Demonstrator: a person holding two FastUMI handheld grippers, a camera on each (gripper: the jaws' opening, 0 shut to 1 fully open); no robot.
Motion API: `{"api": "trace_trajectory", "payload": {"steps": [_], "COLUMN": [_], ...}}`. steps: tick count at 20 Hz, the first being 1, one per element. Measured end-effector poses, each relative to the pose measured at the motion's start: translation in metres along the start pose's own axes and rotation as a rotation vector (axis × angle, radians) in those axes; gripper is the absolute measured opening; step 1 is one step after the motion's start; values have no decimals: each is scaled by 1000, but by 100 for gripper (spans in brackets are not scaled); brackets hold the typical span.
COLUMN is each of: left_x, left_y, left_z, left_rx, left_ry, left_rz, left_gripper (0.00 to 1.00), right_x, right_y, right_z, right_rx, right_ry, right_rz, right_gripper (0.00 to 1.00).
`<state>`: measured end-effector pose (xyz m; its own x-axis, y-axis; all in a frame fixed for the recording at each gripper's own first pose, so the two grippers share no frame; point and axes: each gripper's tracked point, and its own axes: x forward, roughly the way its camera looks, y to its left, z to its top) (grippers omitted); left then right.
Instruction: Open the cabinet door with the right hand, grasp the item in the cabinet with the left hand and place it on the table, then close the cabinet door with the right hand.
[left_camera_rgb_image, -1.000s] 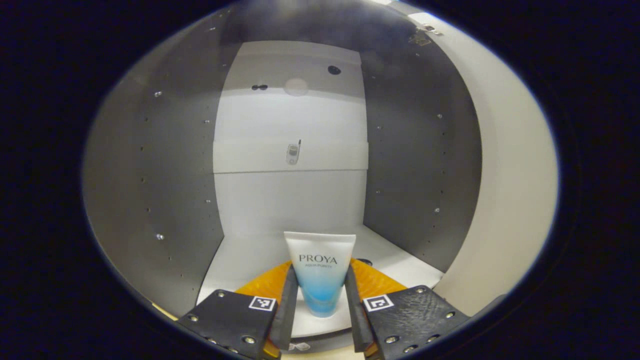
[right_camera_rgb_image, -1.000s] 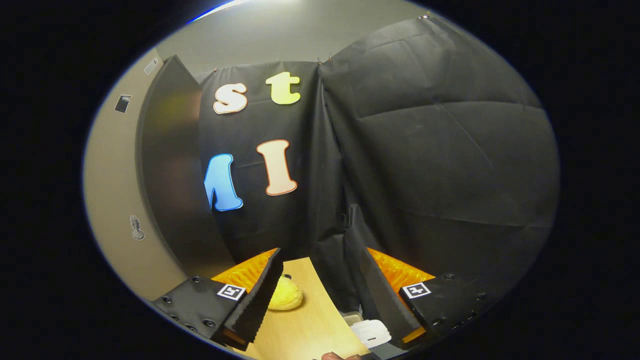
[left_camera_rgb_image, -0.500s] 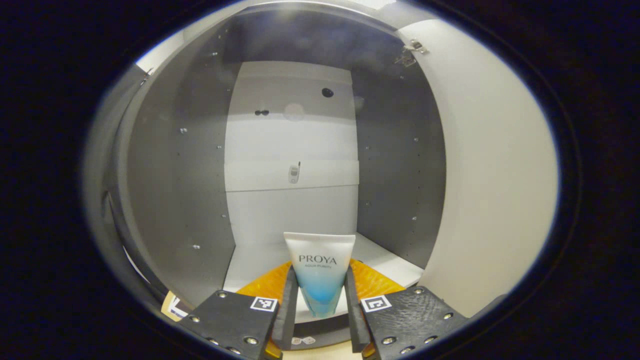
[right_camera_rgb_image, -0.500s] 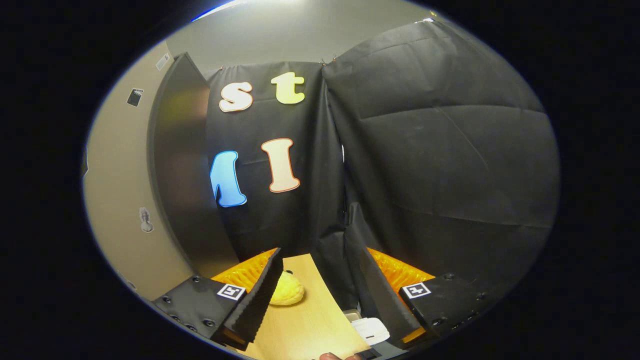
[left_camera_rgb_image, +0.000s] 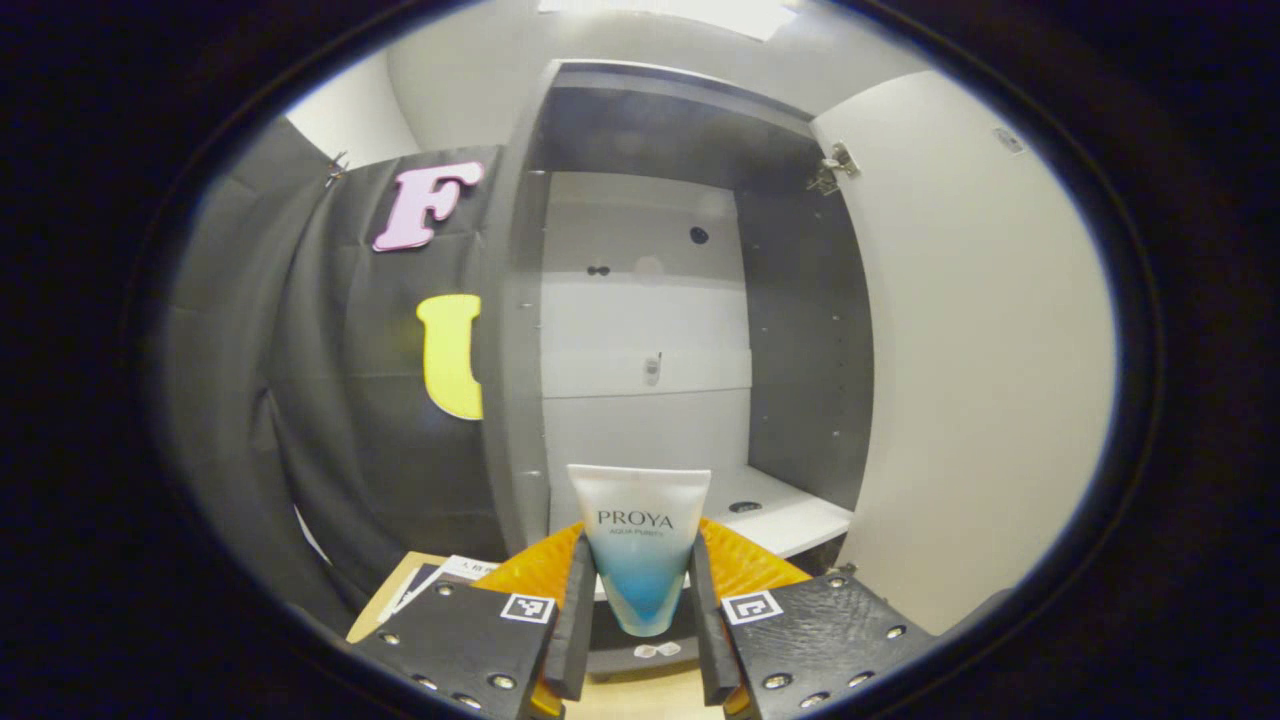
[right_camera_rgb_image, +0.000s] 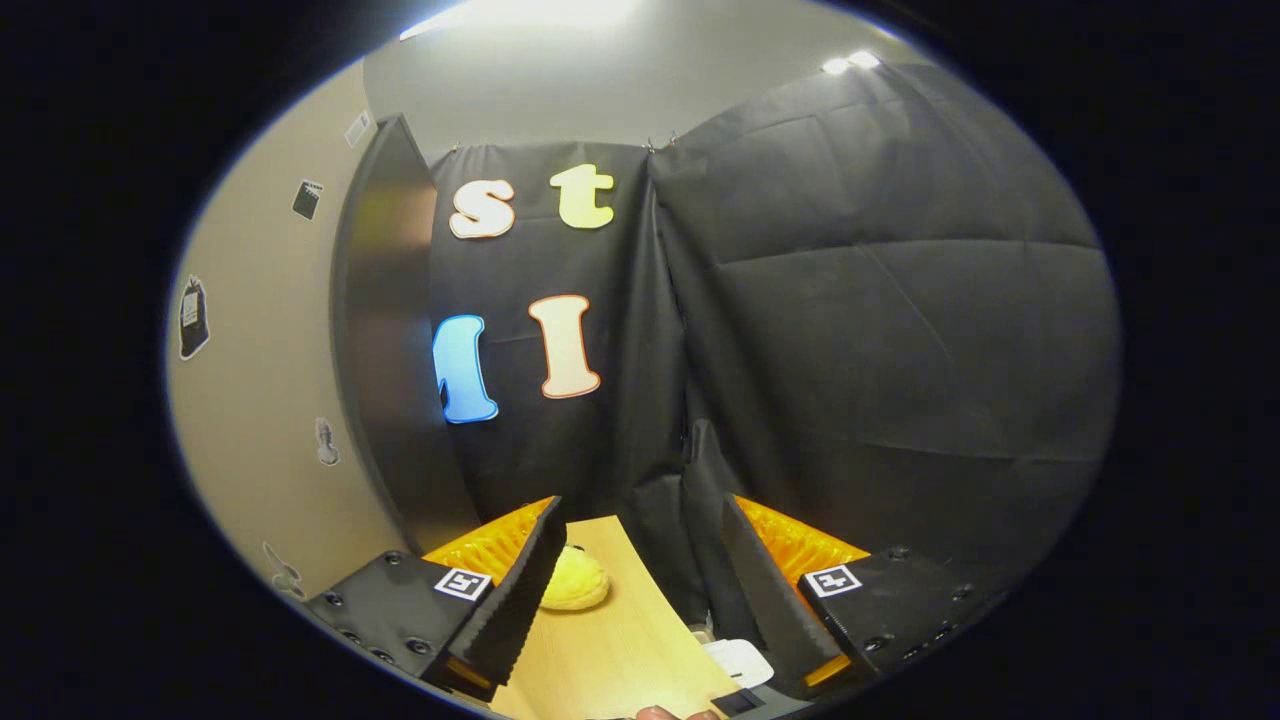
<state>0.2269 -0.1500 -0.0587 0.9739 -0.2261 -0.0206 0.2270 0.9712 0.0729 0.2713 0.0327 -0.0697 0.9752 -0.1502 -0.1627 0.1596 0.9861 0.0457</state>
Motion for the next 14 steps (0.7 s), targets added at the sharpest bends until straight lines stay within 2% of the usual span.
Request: {"api": "trace_trajectory", "payload": {"steps": [6,9,10,11,12,14], "left_x": [-38,-63,-71,-79,-87,-112], "left_y": [59,89,96,103,106,107], "left_z": [-74,-136,-155,-174,-194,-244], "left_rx": [-86,-109,-109,-100,-85,-63], "left_ry": [43,93,103,113,123,152], "left_rz": [75,138,162,184,195,216], "left_gripper": [45,46,46,47,47,46], "right_x": [-19,-29,-31,-34,-37,-45], "right_y": [4,16,16,16,16,17], "right_z": [-4,-13,-16,-20,-23,-33], "right_rx": [-3,-19,-28,-33,-33,-24], "right_ry": [15,37,47,54,59,73], "right_rz": [-40,-33,-34,-37,-43,-51], "right_gripper": [98,98,92,92,98,98]}}
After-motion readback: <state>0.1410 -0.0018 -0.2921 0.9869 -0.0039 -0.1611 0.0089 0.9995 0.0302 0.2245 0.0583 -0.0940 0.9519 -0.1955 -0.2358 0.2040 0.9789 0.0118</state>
